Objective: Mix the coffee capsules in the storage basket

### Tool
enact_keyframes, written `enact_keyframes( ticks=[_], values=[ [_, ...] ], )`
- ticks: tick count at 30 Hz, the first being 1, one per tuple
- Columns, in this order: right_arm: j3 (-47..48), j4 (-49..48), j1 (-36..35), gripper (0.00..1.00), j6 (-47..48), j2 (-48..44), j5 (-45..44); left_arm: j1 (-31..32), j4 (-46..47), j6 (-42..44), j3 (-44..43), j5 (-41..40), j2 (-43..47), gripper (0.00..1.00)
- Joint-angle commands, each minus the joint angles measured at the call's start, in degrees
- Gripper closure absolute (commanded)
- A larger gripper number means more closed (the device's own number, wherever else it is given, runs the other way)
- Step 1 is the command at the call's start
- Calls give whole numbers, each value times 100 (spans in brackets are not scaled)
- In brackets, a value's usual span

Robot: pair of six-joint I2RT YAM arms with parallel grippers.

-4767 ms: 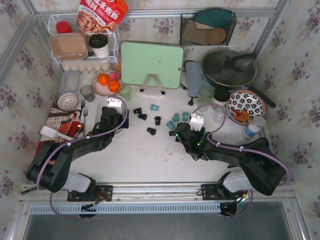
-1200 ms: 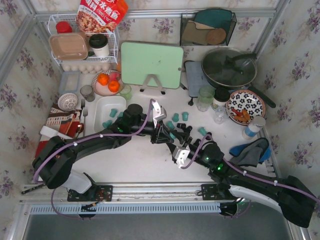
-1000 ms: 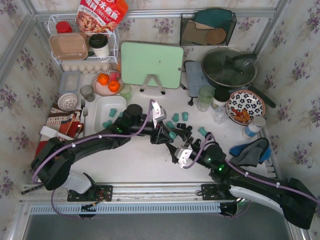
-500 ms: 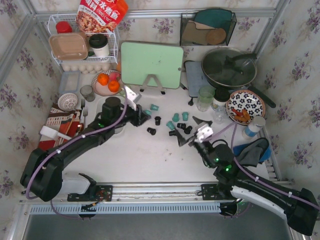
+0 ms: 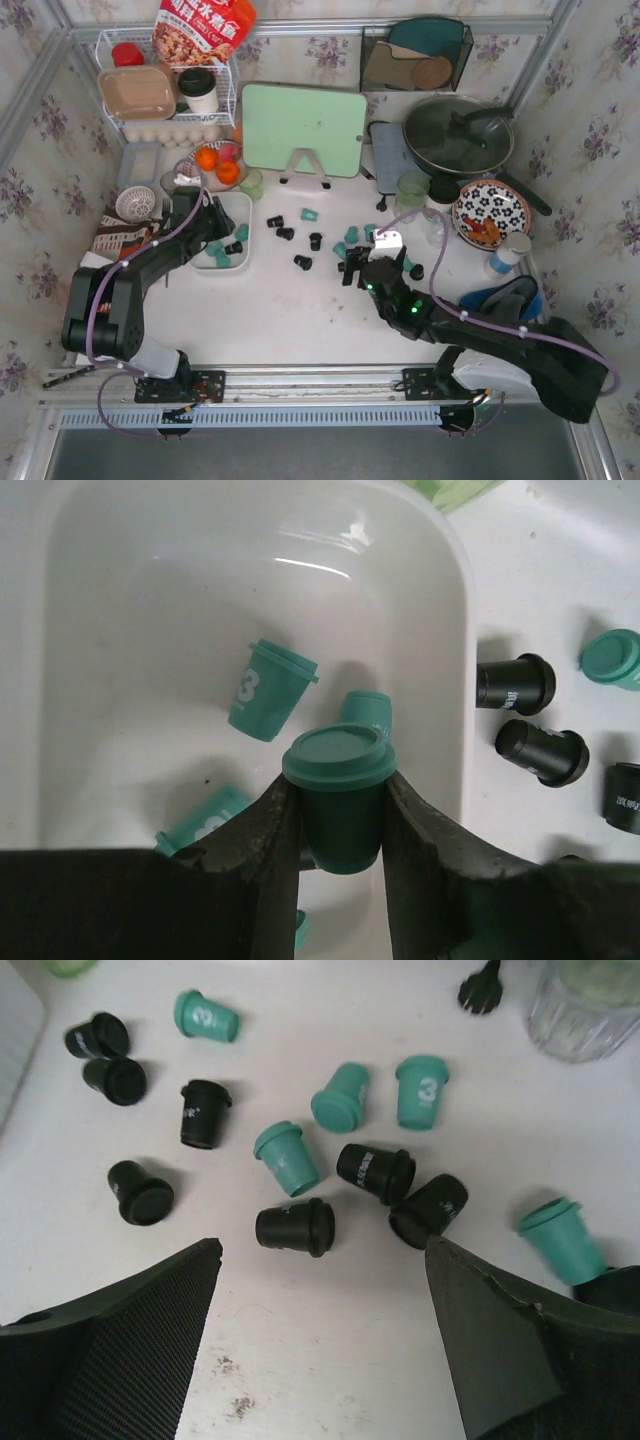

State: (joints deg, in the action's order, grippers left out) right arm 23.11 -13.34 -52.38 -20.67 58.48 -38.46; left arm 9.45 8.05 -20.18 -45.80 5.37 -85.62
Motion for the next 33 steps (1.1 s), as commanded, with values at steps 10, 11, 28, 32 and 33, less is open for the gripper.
enact_keyframes(
  ticks=[10, 11, 28, 32, 33],
  values=[
    [955, -167, 36, 16, -1391, 2680, 262, -4, -684, 88, -206, -223, 66, 28],
    [991, -195, 37, 17, -1422, 2831, 261, 55, -753, 162, -152, -343, 237, 27],
    [1608, 117, 342, 26, -1114, 3731, -22, 855, -751, 589, 439, -981, 1606, 21],
    [1649, 215, 412, 44, -1024, 3785, 103, 887, -724, 556, 467, -932, 1615, 21],
    [1633, 196, 412, 49, -1013, 3785, 125, 891, -724, 555, 467, -926, 1603, 21]
  ],
)
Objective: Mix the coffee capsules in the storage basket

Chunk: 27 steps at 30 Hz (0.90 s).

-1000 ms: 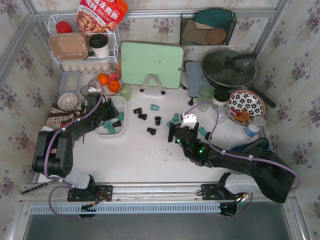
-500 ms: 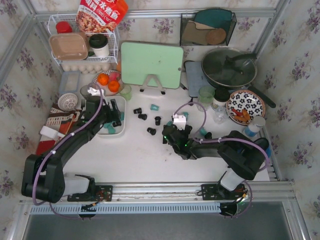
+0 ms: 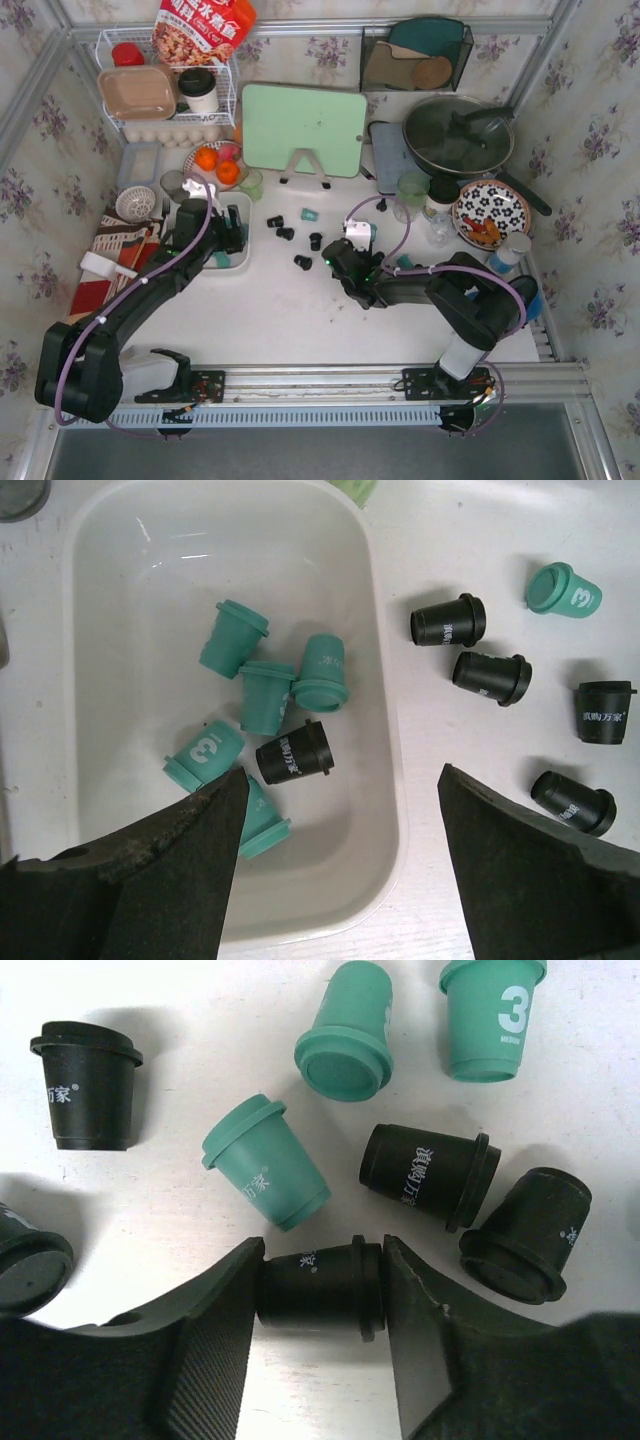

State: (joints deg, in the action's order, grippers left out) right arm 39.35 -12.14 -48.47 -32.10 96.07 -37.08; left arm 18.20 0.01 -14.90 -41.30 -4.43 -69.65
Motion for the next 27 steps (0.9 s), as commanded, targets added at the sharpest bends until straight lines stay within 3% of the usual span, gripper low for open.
enact_keyframes(
  ticks=[1, 7, 10, 12, 13, 17, 23, 27],
  values=[
    [-4, 68, 23, 50, 133, 26, -15, 24, 85, 26, 17, 68, 4, 21],
    [-48, -3, 25, 50, 241, -39, 112, 29, 105, 16, 17, 227, -5, 20],
    [-169, -246, 23, 57, 633, -301, 464, 28, 182, 41, 31, 451, 12, 18],
    [-338, -536, 22, 60, 1002, -600, 717, 29, 426, -14, 102, 612, 24, 5],
    [-444, -678, 22, 60, 1201, -846, 838, 26, 474, -228, 159, 462, 2, 0],
    [-907, -1145, 23, 62, 2027, -1866, 1147, -52, 98, -1125, 137, -33, -41, 1],
    [-1669, -1722, 19, 64, 3174, -3661, 1911, 78, -190, -903, -286, 773, -49, 1],
    [-2535, -2927, 12, 69, 3926, -4694, 2388, 552, -602, -845, -635, 1111, -187, 8]
  ],
)
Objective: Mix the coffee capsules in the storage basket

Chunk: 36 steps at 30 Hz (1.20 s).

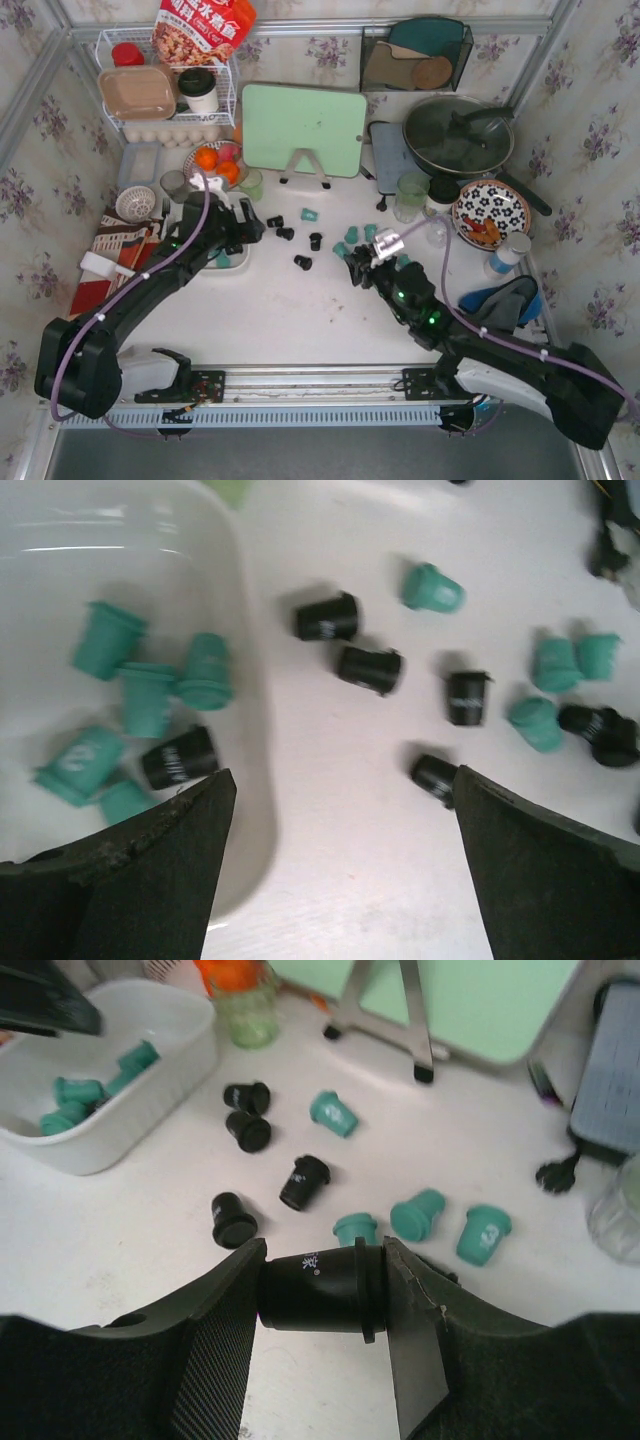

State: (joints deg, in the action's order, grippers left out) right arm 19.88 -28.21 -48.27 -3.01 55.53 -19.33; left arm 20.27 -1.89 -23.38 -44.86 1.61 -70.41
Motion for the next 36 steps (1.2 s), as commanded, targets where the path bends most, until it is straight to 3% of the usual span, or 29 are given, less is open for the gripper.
enact_keyframes(
  ticks=[1, 6, 13, 18, 24, 30, 36],
  values=[
    [-910, -1743, -8, 70, 1193, -841, 766, 519, -639, 118, -422, 560, -197, 9],
    [-2388, -4426, -6, 69, 2316, -1111, 1531, 1492, -1354, 724, -1075, 1013, -538, 11],
    [-2885, -5852, -7, 66, 2948, -703, 1907, 2994, -1740, 1772, -1775, 932, -781, 20],
    [-3065, -5521, -9, 66, 3470, -1180, 2548, 3213, -1599, 1684, -1854, 1099, -811, 26],
    [-2892, -3784, -2, 69, 3843, -1924, 2628, 3229, -1384, 1648, -1830, 761, -511, 29],
    [-2771, -4098, -7, 68, 3999, -890, 2519, 3229, -902, 1550, -1674, 772, 12, 31],
    [-2792, -4556, -7, 68, 4009, -423, 2525, 3229, -450, 1409, -1464, 1623, 74, 31]
  ],
)
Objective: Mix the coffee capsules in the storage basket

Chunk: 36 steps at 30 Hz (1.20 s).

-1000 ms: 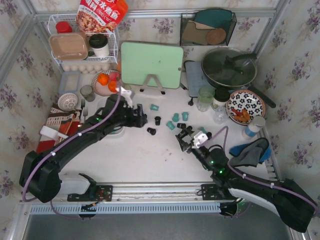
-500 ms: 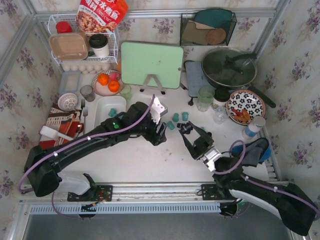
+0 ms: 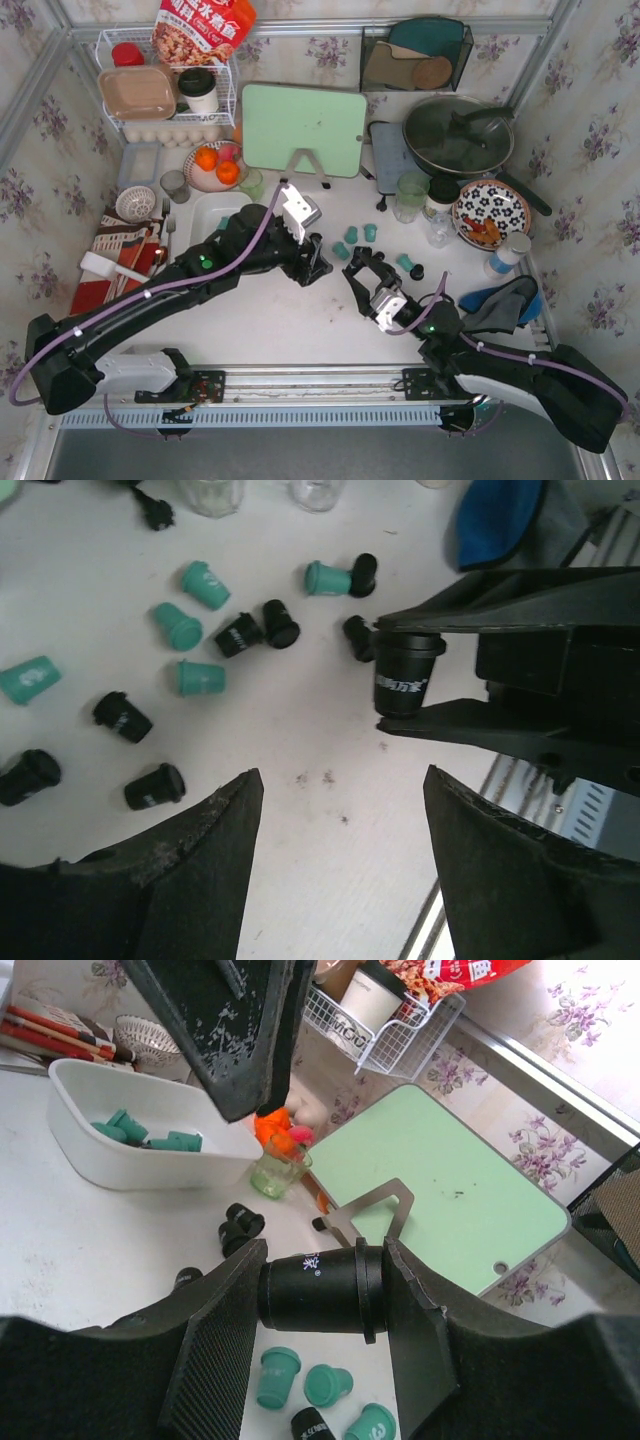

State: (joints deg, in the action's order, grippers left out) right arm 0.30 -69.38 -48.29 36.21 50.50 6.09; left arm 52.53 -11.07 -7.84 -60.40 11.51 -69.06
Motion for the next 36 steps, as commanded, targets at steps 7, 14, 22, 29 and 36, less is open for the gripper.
enact_keyframes(
  ticks=[7, 14, 22, 29, 36],
  values=[
    [-846, -278, -4, 68, 71, -117, 154, 91, 1310, -472, 297, 1137, -522, 32],
    [-843, -161, -5, 68, 62, -271, 317, 230, 1869, -455, 287, 928, -551, 36],
    [-858, -77, -5, 68, 10, -507, 339, 319, 1878, -455, 238, 792, -749, 38],
    [-868, -84, -5, 68, -52, -594, 330, 454, 2039, -436, 230, 775, -968, 42],
    [-879, -162, -5, 68, -191, -631, 249, 588, 2263, -469, 178, 870, -1153, 59]
  ],
)
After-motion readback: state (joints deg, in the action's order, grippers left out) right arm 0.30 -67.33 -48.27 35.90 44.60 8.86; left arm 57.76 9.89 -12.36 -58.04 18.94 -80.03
